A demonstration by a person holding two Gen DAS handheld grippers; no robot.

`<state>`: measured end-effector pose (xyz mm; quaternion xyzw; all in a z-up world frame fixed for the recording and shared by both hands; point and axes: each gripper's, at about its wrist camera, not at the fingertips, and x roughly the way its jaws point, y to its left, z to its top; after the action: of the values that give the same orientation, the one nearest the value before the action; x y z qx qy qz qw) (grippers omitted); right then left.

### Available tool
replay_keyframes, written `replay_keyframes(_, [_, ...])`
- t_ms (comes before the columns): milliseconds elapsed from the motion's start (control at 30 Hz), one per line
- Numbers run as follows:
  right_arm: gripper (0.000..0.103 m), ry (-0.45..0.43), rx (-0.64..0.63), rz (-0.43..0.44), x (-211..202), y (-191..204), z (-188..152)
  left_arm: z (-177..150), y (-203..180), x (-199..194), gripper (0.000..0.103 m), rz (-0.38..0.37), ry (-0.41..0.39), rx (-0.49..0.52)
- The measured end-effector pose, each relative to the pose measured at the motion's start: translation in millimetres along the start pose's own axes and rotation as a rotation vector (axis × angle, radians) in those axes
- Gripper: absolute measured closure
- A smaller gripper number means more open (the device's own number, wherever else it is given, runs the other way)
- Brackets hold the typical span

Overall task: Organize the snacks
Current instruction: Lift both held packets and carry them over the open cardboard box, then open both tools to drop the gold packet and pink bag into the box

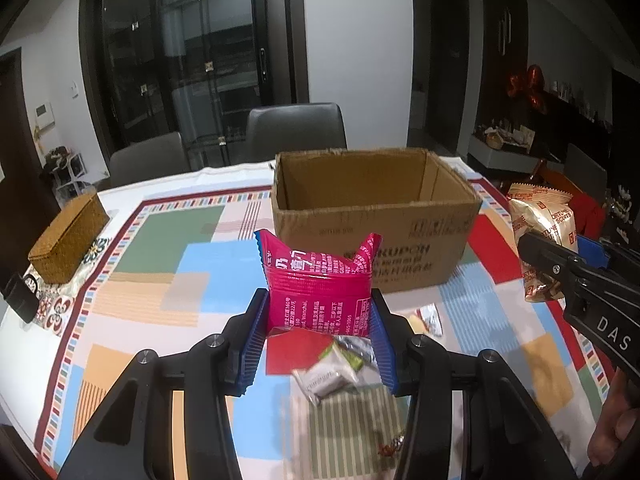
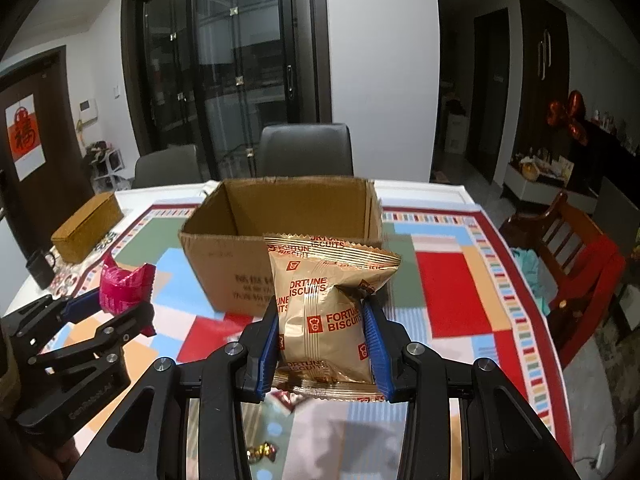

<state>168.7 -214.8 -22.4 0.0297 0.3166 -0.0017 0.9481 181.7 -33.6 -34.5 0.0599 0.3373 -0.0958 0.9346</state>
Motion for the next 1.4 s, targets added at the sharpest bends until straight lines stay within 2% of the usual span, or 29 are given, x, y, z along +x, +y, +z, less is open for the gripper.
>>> replay_keyframes(567, [0.063,-0.109,-0.048,-0.030,3,7,49,49,4,16,0.056,-0.001,-0.071,0.006])
replay_keyframes(900, [0.063,-0.122,-0.056,-0.026,25,14,71,75,9,37,0.056,-0.012,-0.098,-0.004])
replay_keyframes(1400, [0.063,-0.099,-0.039,-0.032,65,7,96,102,11,79,0.056,-0.014,-0.082,-0.014])
